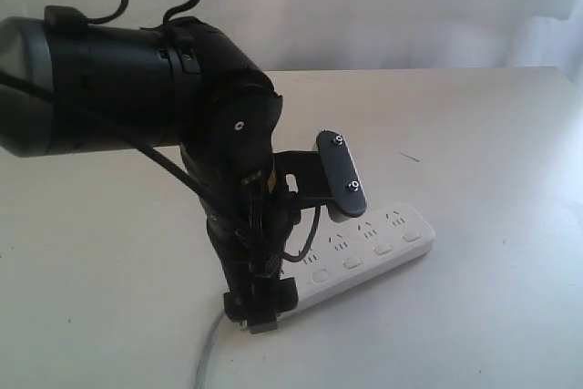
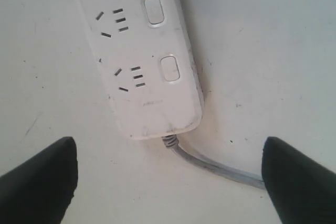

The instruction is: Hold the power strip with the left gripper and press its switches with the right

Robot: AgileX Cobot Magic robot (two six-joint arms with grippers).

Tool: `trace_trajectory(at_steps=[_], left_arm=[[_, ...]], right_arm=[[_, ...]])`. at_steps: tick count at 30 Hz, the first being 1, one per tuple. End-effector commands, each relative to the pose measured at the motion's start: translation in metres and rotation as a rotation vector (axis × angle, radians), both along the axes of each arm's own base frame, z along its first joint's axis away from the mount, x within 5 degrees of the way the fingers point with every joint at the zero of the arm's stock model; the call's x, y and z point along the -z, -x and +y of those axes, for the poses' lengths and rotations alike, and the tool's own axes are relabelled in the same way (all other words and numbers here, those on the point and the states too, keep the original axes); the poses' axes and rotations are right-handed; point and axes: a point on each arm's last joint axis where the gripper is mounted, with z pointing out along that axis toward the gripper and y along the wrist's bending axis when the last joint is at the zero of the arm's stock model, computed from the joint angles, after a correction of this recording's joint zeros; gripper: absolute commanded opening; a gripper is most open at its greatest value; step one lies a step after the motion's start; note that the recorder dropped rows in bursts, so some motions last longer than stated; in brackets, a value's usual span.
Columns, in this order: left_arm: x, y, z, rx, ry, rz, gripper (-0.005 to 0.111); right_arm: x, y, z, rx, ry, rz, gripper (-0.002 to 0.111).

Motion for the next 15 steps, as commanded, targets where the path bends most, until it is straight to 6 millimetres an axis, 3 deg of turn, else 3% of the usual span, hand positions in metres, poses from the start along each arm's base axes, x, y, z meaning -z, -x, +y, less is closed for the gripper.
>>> trace_trajectory(at_steps=[1,5,9,15], left_arm=[[-0.0035,0.0030,-0.0023,-0.002,0.023,0.011,0.094],[-0.0040,0.0024,-0.0047,-0.016,0.055,0.007,0.094],[-0.0035,0.0025,-0.0046,-0.026,0.058,0.008,0.106],[-0.0035,0.0027,-0.0046,-0.027,0.058,0.011,0.106]], right_arm=[[-0.0008,-0.0001,0.0002,-0.003,-0.002,-0.014,0.000],[-0.0008,-0.0001,0.0002,-0.003,-0.002,-0.014,0.000],[-0.0008,-0.0001,0.0002,-0.003,-0.002,-0.014,0.000],[-0.0008,-0.0001,0.0002,-0.003,-0.002,-0.014,0.000]])
